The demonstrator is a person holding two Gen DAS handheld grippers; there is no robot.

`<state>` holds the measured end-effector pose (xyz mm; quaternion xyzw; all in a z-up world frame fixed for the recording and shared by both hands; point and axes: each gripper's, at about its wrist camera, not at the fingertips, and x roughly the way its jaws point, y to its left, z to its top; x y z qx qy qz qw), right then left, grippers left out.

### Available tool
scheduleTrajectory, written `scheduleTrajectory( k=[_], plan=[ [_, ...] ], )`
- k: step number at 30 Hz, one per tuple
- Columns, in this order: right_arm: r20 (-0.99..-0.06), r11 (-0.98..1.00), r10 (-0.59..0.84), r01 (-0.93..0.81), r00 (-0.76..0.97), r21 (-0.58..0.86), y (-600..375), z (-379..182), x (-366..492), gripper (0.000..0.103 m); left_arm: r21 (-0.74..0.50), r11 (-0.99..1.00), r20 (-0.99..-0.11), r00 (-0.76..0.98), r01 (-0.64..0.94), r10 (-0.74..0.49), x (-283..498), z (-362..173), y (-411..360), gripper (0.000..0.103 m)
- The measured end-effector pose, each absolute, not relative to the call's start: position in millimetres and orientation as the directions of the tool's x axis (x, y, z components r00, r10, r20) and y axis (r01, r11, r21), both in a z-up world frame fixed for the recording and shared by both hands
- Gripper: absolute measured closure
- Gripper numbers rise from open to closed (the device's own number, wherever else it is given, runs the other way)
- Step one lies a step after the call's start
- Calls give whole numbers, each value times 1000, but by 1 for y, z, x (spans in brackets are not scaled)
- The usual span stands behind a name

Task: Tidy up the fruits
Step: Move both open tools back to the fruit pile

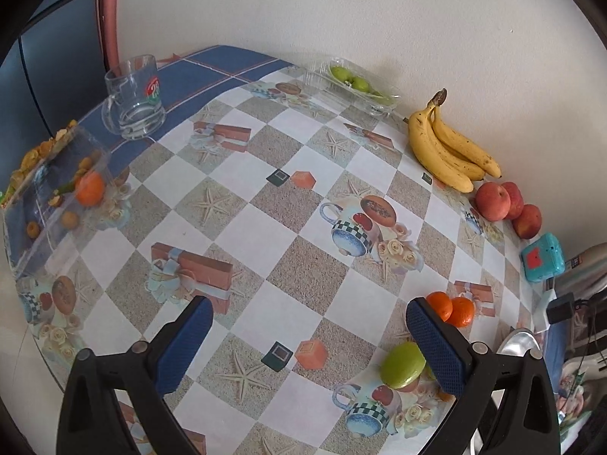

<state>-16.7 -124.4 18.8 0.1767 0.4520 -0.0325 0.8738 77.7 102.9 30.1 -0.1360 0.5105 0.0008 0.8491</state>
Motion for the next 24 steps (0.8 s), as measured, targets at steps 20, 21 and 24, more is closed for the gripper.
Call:
scheduleTrajectory(
  k=[20,21,24],
  plan=[
    [-790,931,37,266,612,249,-153,20,-10,37,-321,946,-902,296,29,-315,78,-8,40,4],
    [-798,931,47,263,600,253,-152,17,-9,42,-333,942,-901,283,35,-329,79,-12,38,6],
    [-819,926,84,259,568,274,-151,5,-7,52,-365,930,-901,237,43,-365,79,-23,30,13]
  ],
)
